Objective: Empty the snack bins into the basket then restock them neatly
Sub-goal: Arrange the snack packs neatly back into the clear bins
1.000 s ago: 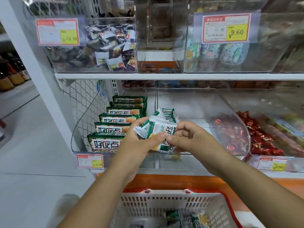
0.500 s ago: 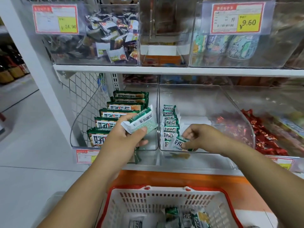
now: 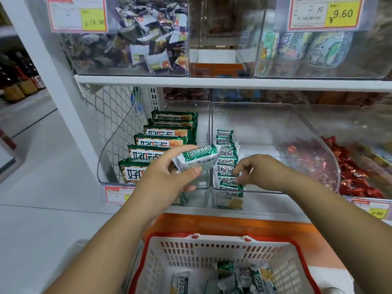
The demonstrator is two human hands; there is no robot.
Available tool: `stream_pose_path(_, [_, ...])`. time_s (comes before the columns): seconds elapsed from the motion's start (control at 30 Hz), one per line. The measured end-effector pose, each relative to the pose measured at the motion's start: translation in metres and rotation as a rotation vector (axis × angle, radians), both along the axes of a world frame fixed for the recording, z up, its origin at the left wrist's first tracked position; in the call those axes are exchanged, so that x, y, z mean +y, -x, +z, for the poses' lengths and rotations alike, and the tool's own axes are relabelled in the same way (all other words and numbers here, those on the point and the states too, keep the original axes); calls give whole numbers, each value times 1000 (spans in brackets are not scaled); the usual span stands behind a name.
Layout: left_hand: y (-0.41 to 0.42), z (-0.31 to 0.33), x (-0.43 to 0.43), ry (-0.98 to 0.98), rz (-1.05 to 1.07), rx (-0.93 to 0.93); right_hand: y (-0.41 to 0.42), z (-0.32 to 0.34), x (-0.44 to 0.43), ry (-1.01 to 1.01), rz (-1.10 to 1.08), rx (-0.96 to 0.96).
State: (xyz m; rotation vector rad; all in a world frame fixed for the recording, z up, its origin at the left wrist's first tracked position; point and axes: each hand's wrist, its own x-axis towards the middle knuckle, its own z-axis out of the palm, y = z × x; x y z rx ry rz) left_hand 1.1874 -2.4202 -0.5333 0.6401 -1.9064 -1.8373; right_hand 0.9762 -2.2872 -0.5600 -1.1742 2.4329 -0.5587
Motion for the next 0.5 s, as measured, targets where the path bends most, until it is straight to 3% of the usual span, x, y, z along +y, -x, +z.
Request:
stream_pose_path(0.07, [1,0,3,19,-12,-4,-6,18,5,182,-75,-29])
stream_pose_path(0.17, [4,1,9,58,-40,-28,-34,45,16,448,-83,-514])
stream_pose_path(0.23, [6,2,15,96,-65,-37,-54,53,25,473,-37,-690])
stream_pose_path(0.43, [6,2,26,165,-116,-110,-73,40,32,609,-107,-637])
stream_pose_path(0.5, [4,4,29,98,-123,-94,-72,38,36,642,-121,-653])
